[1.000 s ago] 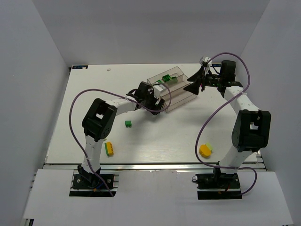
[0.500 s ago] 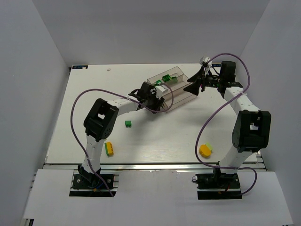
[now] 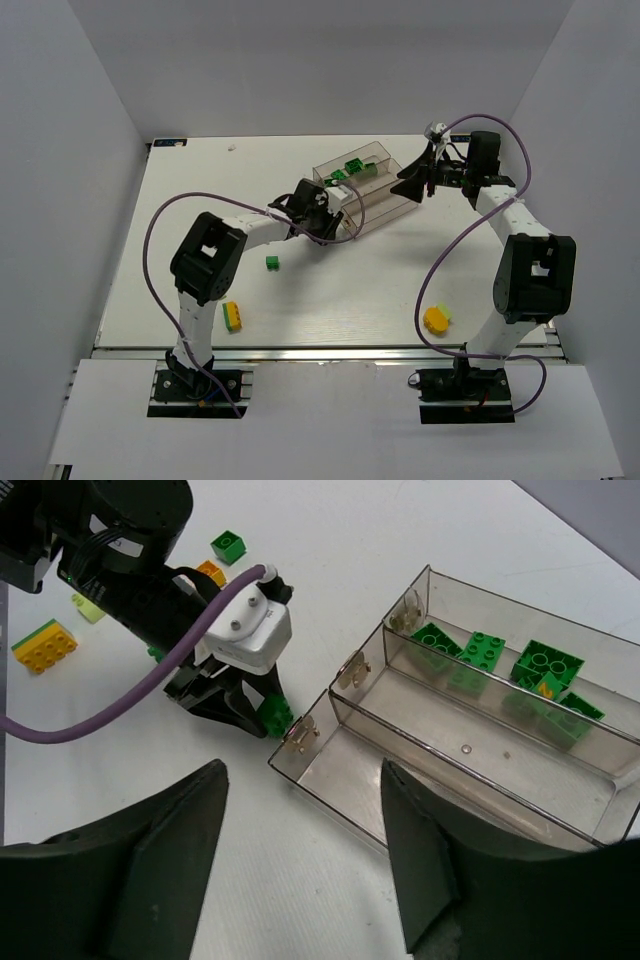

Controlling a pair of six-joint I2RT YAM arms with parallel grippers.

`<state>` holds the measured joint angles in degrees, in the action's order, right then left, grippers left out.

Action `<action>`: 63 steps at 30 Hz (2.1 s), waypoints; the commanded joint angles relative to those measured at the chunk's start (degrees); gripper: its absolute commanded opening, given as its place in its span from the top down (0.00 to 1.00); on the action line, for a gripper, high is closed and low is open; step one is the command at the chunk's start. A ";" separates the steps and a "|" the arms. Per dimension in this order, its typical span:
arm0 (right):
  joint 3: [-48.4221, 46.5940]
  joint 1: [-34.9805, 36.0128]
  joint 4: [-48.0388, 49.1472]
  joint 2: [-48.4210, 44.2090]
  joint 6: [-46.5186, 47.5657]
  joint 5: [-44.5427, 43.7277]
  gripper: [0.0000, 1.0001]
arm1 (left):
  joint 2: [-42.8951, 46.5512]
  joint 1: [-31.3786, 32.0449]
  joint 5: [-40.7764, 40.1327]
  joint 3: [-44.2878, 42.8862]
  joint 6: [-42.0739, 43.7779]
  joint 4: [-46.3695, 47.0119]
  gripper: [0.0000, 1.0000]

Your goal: Sort the legos into containers by color

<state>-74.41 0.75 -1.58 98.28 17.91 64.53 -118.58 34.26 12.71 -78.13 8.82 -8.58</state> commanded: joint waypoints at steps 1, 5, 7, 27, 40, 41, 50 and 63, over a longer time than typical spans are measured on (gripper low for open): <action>-0.21 -0.05 0.97 -1.86 -1.56 1.12 0.35 | 7.13 0.28 1.44 1.92 -2.14 -0.21 0.79; -0.47 -0.14 0.97 -1.60 -3.49 0.42 0.54 | 10.47 0.28 2.23 1.58 -4.94 -1.17 0.87; -0.47 -0.14 0.97 -1.51 -4.29 -0.02 0.65 | 11.18 0.28 2.67 0.79 -5.56 -1.53 0.88; 4.18 0.30 -0.79 -4.76 -2.97 -1.34 1.00 | 0.55 -3.94 1.71 -21.27 -15.94 -0.91 0.88; 7.00 1.79 -0.79 -6.87 -3.59 -1.78 1.00 | -8.85 -5.17 -7.96 -30.15 -19.10 0.40 0.82; 7.17 1.88 -0.79 -6.87 -3.59 -1.78 1.00 | -9.20 -5.26 -8.49 -30.50 -19.10 0.32 0.80; 8.49 2.41 -1.75 -7.75 -2.45 -2.13 0.96 | -11.84 -5.43 -11.92 -32.53 -20.24 0.32 0.64; 6.91 3.99 -8.78 -8.72 5.20 -2.22 0.76 | -14.39 -5.96 -15.35 -37.53 -21.82 -1.62 0.24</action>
<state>-66.54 4.27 -8.14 92.18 20.10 61.76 -133.86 28.67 -1.45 -112.57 -12.08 -9.52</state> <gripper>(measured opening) 0.228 0.751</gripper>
